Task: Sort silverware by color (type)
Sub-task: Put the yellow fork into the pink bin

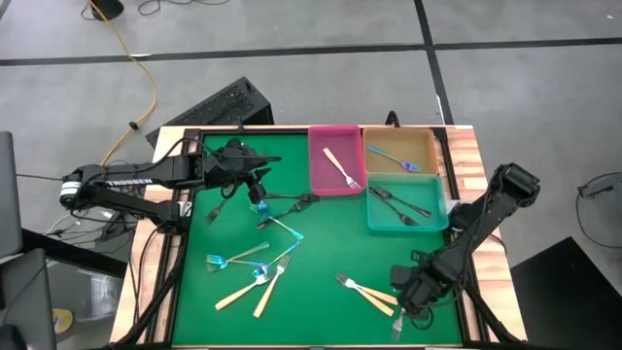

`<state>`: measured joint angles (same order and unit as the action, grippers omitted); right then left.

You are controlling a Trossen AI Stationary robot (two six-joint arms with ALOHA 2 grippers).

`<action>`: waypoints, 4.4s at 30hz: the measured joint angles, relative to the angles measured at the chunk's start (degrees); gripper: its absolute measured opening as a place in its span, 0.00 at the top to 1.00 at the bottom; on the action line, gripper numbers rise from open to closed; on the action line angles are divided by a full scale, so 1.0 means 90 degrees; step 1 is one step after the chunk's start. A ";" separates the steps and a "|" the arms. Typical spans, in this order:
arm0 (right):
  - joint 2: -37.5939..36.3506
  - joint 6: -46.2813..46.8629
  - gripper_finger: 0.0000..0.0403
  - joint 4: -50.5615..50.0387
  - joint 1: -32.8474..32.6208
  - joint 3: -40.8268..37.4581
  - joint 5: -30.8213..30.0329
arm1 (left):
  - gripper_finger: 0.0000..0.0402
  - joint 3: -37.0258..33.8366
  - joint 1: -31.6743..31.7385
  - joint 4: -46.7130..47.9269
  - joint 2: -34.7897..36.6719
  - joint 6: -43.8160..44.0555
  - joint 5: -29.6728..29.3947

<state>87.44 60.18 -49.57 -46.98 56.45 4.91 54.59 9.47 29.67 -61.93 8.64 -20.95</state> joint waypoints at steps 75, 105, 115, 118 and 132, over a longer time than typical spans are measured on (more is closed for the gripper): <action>0.1693 -0.4099 0.81 0.0067 0.1583 0.0569 -0.0235 | 0.81 0.0002 0.0029 0.0049 0.0000 -0.0221 -0.0160; 0.1671 -0.5695 0.81 -0.0659 0.3751 0.2463 -0.0866 | 0.81 0.0002 0.0029 0.0049 0.0000 -0.0338 -0.0165; 0.1671 -0.3019 0.79 -0.0380 0.4980 0.2511 -0.0503 | 0.81 0.0002 0.0029 0.0049 0.0000 -0.0332 -0.0165; 0.1671 -0.2770 0.79 -0.0313 0.5273 0.2688 -0.0405 | 0.81 0.0002 0.0029 0.0049 0.0000 -0.0258 -0.0163; 0.1663 -0.3011 0.79 -0.0240 0.6832 0.3565 -0.0605 | 0.81 0.0002 0.0029 0.0049 0.0000 -0.0039 -0.0163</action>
<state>102.41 33.08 -51.73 14.51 88.53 -0.54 54.61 9.74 30.11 -61.93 8.29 -22.41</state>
